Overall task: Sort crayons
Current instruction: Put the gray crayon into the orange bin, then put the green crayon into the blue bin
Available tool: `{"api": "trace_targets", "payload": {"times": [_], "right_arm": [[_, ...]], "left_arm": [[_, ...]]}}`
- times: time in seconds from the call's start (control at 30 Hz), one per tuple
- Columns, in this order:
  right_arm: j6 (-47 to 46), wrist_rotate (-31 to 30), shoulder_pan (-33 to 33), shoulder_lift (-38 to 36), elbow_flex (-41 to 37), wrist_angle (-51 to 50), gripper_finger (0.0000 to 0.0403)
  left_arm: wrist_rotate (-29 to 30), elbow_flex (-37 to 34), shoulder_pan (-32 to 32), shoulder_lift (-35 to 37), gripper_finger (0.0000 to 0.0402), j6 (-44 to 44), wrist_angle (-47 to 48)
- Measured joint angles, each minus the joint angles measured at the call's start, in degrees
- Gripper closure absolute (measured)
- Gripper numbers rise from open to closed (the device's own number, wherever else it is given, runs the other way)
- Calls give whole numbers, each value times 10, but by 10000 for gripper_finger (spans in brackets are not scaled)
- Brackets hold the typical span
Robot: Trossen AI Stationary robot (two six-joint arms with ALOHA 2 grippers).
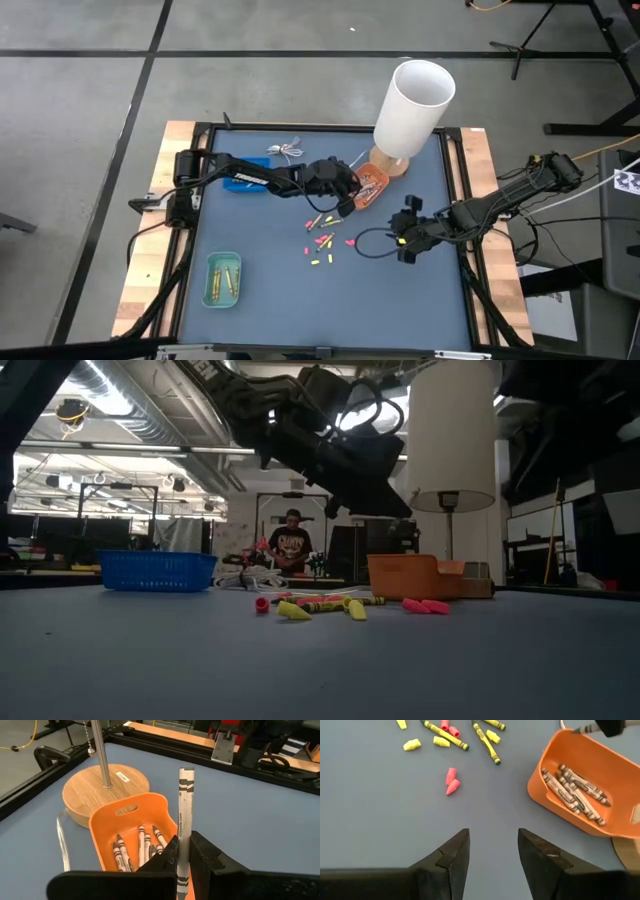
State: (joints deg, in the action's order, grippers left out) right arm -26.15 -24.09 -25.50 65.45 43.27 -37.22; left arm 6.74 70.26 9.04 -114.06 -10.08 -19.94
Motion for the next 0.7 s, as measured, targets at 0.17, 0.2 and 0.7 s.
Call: {"api": "trace_targets", "payload": {"times": [0.17,0.2,0.7], "right_arm": [[31,0,0,0,0,19,237],[39,0,0,0,0,21,237],[126,0,0,0,0,80,237]], "left_arm": [[0,0,0,0,391,1,-2],[0,0,0,0,391,1,-2],[52,0,0,0,294,1,-3]]}}
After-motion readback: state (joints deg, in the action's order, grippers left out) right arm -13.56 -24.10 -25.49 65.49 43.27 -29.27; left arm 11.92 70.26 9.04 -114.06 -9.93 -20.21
